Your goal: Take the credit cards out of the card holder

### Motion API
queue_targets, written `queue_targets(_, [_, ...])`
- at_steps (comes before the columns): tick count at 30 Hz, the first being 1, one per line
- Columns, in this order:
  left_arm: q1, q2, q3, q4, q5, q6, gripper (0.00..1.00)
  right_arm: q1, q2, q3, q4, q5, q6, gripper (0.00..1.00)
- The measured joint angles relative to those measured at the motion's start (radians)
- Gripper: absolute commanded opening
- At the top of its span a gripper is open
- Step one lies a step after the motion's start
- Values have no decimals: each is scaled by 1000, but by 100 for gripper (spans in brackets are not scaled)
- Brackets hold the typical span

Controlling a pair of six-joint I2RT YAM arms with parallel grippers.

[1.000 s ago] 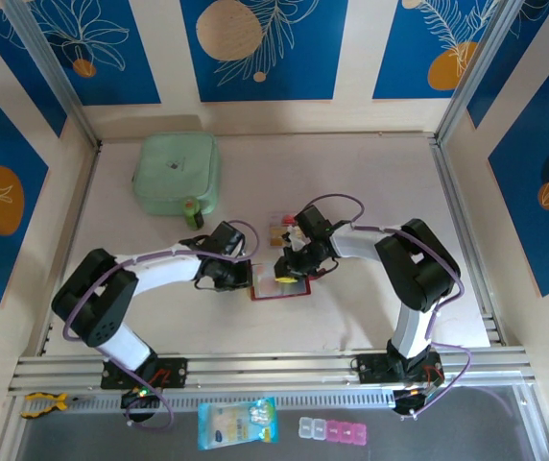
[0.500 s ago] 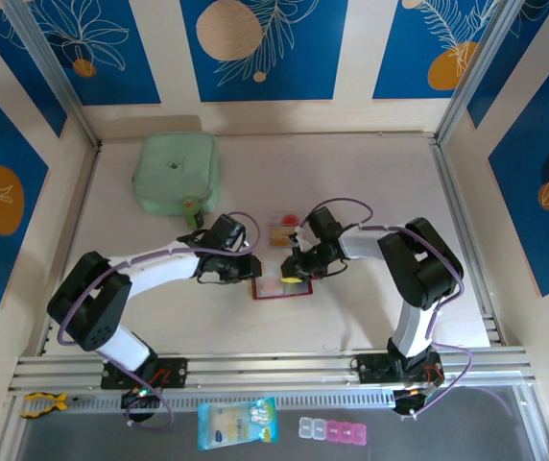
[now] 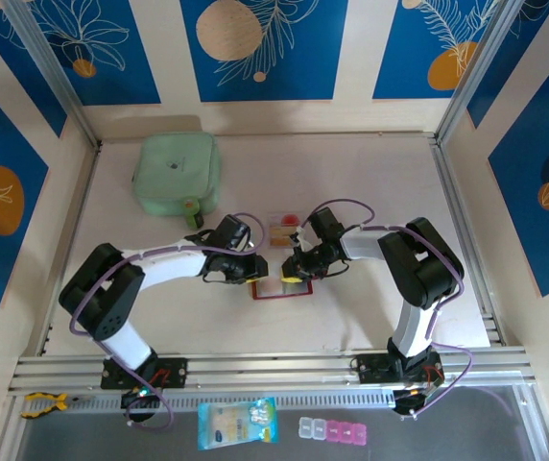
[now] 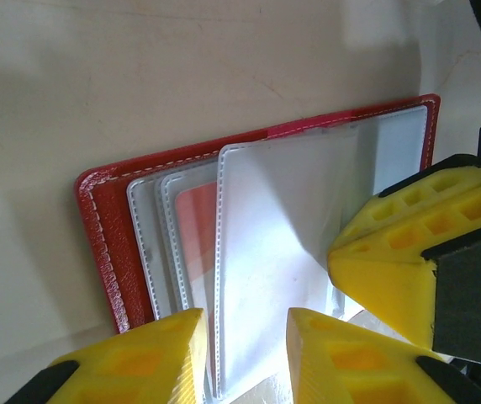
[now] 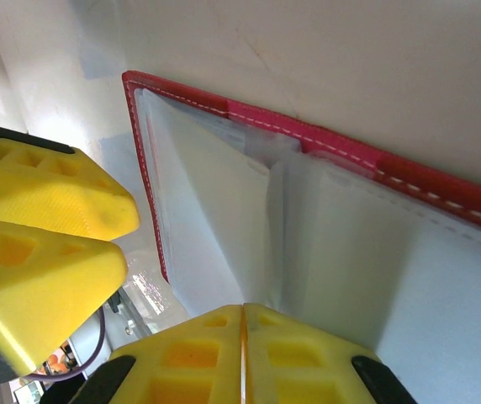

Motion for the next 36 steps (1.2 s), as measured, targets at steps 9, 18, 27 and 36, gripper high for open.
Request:
queue_targets(9, [-5,19,3,13,2,0,32,-6,0,-12,12,3,-6,6])
queue_targets(18, [-5,23,3,13,2,-5,32,1,0,-6,-24,36,-14,6])
queue_targets(27, [-5,24,3,23,3,-19,27,4,0,-3,-31,43,-14,5])
queue_targets(36, [-11,53,15,29,16,-20,24,4,0,1,-36,46,-18,5])
